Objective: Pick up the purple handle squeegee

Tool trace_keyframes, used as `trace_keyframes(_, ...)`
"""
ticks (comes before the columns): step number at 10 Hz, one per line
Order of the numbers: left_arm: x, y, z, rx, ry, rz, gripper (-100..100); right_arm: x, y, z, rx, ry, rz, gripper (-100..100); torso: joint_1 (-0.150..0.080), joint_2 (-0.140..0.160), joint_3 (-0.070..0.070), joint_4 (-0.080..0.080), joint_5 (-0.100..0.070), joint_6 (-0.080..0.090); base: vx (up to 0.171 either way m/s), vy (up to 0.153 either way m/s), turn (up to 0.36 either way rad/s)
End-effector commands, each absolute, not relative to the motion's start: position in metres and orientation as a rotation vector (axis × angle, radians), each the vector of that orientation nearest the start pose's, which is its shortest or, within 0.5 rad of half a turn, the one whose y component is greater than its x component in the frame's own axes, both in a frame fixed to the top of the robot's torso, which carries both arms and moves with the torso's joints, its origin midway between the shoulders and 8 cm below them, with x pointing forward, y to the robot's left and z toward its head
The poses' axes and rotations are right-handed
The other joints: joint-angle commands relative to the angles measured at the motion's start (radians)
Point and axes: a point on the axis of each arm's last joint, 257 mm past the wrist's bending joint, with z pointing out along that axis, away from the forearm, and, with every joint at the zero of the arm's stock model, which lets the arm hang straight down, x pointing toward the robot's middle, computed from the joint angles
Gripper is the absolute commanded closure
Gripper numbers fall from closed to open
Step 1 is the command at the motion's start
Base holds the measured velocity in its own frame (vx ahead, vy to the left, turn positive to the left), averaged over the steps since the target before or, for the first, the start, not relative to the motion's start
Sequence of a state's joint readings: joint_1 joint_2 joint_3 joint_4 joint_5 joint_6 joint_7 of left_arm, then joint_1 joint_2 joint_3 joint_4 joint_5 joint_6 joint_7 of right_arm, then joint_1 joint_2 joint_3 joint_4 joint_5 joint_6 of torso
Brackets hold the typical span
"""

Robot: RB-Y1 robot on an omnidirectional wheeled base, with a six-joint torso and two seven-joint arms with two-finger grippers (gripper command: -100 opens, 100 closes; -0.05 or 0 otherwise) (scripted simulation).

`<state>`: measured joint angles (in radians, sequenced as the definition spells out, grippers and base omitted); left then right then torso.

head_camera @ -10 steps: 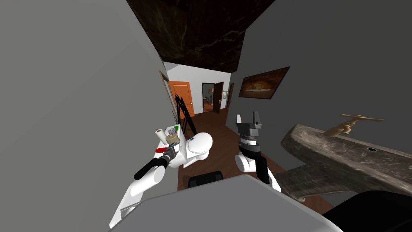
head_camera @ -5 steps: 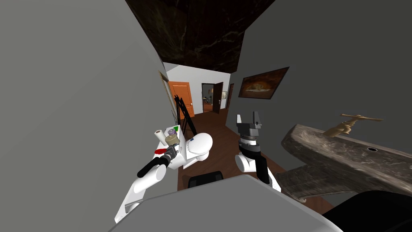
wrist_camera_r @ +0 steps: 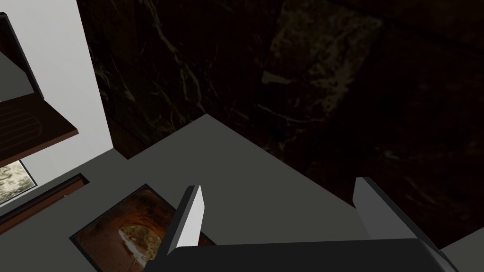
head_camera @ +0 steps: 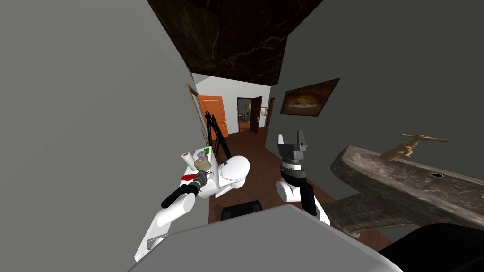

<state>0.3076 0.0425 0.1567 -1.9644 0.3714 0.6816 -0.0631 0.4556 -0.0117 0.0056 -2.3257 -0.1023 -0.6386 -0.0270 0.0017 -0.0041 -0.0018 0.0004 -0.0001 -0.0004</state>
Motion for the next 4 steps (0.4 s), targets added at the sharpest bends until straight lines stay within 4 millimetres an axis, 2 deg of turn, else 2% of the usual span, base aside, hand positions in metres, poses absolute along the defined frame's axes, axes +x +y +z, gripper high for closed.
trace_keyframes(1, 0.4168, 0.304, -0.3185, -1.833, 1.377, -1.021, 100, 0.3073, -0.2795, 0.0807, 0.539, 0.391, 1.457, 0, 0.0, 0.0, 0.0, 0.0, 0.0, 0.0, -0.022, -0.004, 0.018)
trace_keyframes(3, 0.4165, 0.3034, -0.3184, -1.833, 1.377, -1.021, 100, 0.3073, -0.2795, 0.0807, 0.539, 0.391, 1.457, 0, 0.0, 0.003, 0.002, 0.001, 0.0, 0.0, -0.026, -0.003, 0.014)
trace_keyframes(4, 0.4162, 0.3033, -0.3184, -1.833, 1.378, -1.021, 0, 0.3073, -0.2795, 0.0807, 0.539, 0.391, 1.457, 0, 0.0, 0.002, 0.001, 0.0, 0.0, 0.0, 0.0, 0.0, 0.0)
